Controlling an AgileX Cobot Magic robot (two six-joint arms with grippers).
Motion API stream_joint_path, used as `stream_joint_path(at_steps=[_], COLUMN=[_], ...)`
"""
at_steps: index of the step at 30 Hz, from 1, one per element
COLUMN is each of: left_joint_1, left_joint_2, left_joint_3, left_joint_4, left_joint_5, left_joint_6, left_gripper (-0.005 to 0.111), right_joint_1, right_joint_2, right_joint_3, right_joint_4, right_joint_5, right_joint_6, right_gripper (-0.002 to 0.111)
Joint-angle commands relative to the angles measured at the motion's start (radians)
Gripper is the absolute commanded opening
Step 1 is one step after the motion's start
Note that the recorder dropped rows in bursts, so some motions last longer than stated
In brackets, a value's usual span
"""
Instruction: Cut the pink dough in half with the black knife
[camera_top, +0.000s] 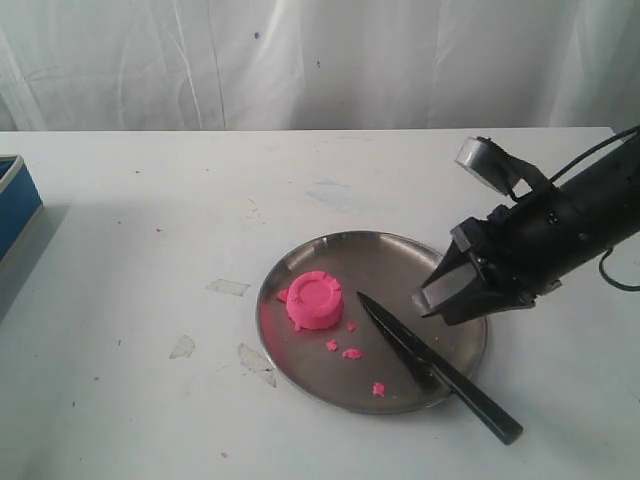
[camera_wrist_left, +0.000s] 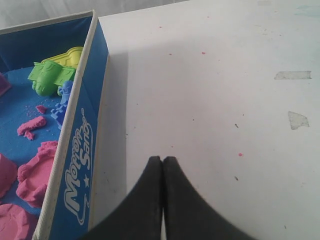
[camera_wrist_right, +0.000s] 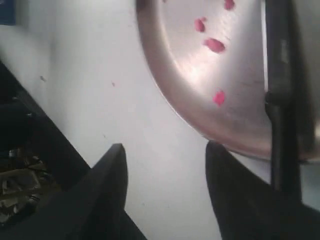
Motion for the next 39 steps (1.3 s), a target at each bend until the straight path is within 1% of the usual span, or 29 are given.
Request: stream_joint_path(at_steps=[1, 4, 8, 11, 13, 16, 18, 20, 24, 28, 33, 39], left_joint_1=[0.002, 0.002, 0.002, 0.002, 0.002, 0.002, 0.002, 0.002, 0.002, 0.002, 0.002, 0.002], left_joint_2=[-0.004, -0.004, -0.004, -0.004, -0.004, -0.004, -0.004, -0.004, -0.004, -0.004, -0.004, -0.004], left_joint_3=[0.004, 0.004, 0.004, 0.004, 0.004, 0.004, 0.004, 0.004, 0.004, 0.004, 0.004, 0.004], left_joint_4=[-0.012, -0.012, -0.012, -0.012, -0.012, -0.012, -0.012, -0.012, -0.012, -0.012, -0.012, -0.012], left_joint_5=[-0.001, -0.001, -0.001, -0.001, -0.001, -0.001, -0.001, -0.001, -0.001, -0.001, -0.001, -0.001], left_joint_6=[-0.004, -0.004, -0.004, -0.004, -0.004, -0.004, -0.004, -0.004, -0.004, -0.004, -0.004, -0.004], left_gripper=[0.000, 0.000, 0.000, 0.000, 0.000, 0.000, 0.000, 0.000, 0.000, 0.000, 0.000, 0.000], right_joint_1=[-0.015, -0.015, -0.015, -0.015, -0.015, -0.015, -0.015, -0.015, -0.015, -0.015, -0.015, -0.011], right_joint_2=[0.016, 0.014, 0.014, 0.021, 0.029, 0.055, 0.069, 0.076, 0.076, 0.083, 0.124, 0.180], right_joint_3=[0.004, 0.009, 0.024, 0.038, 0.045, 0.063, 0.073, 0.079, 0.081, 0.097, 0.102, 0.102], right_joint_4=[0.008, -0.078, -0.193, -0.371, -0.446, -0.399, -0.363, -0.322, -0.307, -0.306, -0.297, -0.193], right_joint_5=[0.025, 0.013, -0.090, -0.154, -0.145, -0.115, -0.095, -0.082, -0.077, -0.147, -0.145, -0.122], right_joint_6=[-0.099, -0.039, 0.038, 0.251, 0.334, 0.290, 0.244, 0.203, 0.186, 0.130, 0.115, 0.014], right_gripper=[0.046, 0.046, 0.046, 0.046, 0.049, 0.058, 0.060, 0.060, 0.060, 0.060, 0.060, 0.056])
